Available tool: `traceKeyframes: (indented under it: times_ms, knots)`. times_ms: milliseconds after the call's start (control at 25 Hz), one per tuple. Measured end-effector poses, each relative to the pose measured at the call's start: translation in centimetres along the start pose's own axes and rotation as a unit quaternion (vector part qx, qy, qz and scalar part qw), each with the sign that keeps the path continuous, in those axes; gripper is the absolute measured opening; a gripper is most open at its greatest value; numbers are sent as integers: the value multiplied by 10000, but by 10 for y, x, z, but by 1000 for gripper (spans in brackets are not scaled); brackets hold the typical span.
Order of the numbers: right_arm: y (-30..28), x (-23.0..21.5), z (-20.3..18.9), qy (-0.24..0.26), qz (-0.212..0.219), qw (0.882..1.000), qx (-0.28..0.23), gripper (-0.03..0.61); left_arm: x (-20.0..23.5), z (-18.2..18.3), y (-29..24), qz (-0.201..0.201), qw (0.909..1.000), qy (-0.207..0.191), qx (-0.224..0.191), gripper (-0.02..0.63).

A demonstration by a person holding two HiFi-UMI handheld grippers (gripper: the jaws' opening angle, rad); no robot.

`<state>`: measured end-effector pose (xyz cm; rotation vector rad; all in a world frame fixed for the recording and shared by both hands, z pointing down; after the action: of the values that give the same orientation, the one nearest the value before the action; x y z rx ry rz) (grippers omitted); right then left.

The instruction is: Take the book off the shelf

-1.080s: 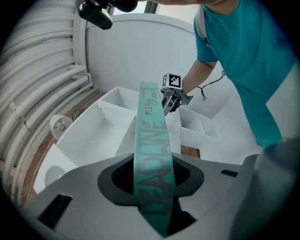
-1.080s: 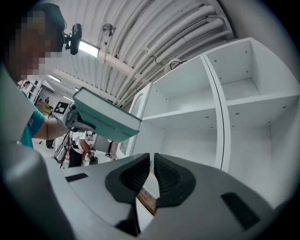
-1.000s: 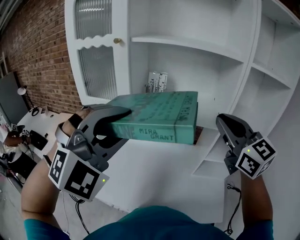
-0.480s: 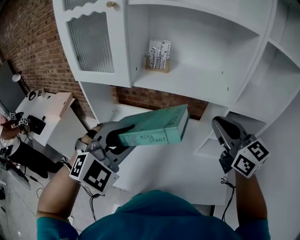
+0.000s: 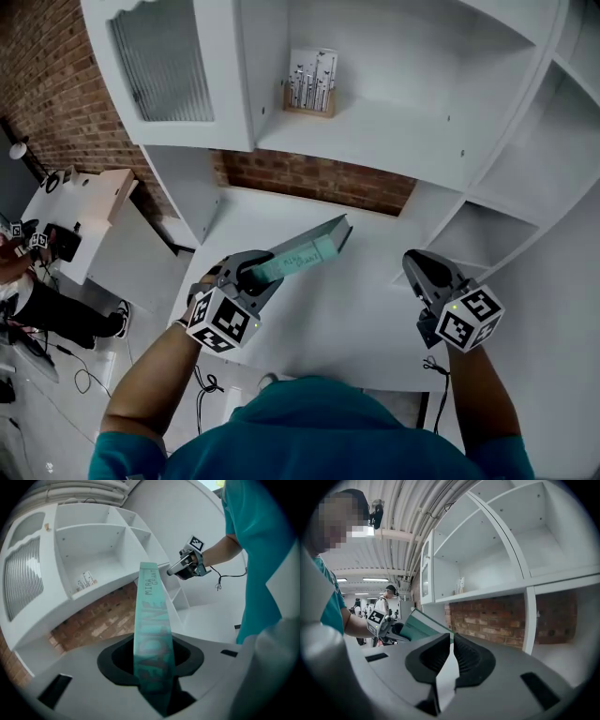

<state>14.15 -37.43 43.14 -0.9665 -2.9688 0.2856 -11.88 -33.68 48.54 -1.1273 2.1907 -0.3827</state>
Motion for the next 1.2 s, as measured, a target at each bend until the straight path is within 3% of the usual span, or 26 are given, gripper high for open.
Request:
traceKeyframes:
  times_ms: [200, 520, 880, 1200]
  knots:
    - [-10, -4, -55, -361, -105, 9984, 412, 38, -4, -45, -31, 82, 9948, 1014, -100, 160]
    - [-16, -8, -132, -936, -250, 9902, 1009, 32, -30, -87, -59, 74, 9659, 2543, -488, 160]
    - [-15, -19, -190, -984, -533, 9821, 1517, 23, -51, -117, -54, 119, 9462, 3199, -474, 160]
    - [-4, -21, -219, -1162, -605, 9736, 1871, 21, -74, -132, -47, 29, 9358, 3503, -397, 160]
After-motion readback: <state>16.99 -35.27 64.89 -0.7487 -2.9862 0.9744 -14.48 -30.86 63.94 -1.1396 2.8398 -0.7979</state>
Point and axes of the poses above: the fingertips, and each gripper's own axes: y backward along the fingers, x to its left, z out of its top, the point moved 3 cm from there along y, backward along the fingers, and after that the axes turned 13 degrees about -z, right-handed, at the moved point
